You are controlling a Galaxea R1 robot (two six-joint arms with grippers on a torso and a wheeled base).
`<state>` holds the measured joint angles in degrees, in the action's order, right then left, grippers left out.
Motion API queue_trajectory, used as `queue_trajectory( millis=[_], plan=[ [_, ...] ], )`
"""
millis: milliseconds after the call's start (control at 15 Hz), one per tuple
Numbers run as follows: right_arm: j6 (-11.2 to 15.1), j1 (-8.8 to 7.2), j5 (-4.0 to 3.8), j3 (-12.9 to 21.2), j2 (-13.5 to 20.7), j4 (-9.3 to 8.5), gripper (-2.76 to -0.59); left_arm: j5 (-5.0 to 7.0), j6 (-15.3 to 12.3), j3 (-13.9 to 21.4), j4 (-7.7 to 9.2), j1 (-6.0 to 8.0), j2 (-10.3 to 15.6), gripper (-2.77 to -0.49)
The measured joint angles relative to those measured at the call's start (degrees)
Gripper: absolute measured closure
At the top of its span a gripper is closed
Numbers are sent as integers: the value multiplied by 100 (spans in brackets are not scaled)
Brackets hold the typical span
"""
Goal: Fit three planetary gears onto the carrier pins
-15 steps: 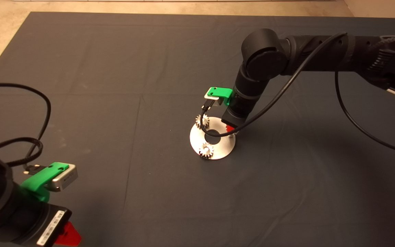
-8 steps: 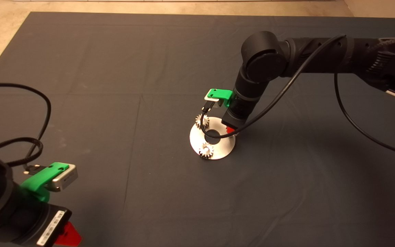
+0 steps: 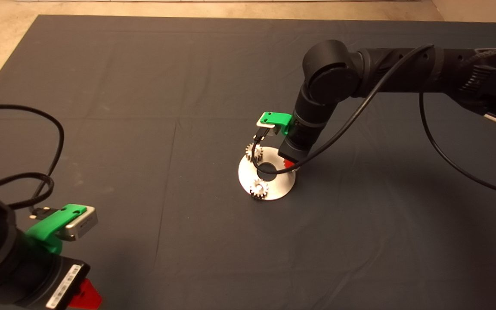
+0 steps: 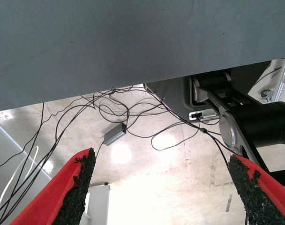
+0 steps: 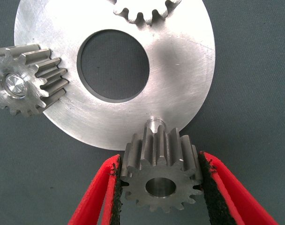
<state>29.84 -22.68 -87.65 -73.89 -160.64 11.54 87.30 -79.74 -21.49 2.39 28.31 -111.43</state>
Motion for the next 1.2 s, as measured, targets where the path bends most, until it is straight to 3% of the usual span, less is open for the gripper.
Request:
queue_trajectory(
  millis=[1200],
  plan=[
    [-18, 117, -2, -50, -6, 2, -102, 0, 0, 0, 4, 0, 2, -202]
  ],
)
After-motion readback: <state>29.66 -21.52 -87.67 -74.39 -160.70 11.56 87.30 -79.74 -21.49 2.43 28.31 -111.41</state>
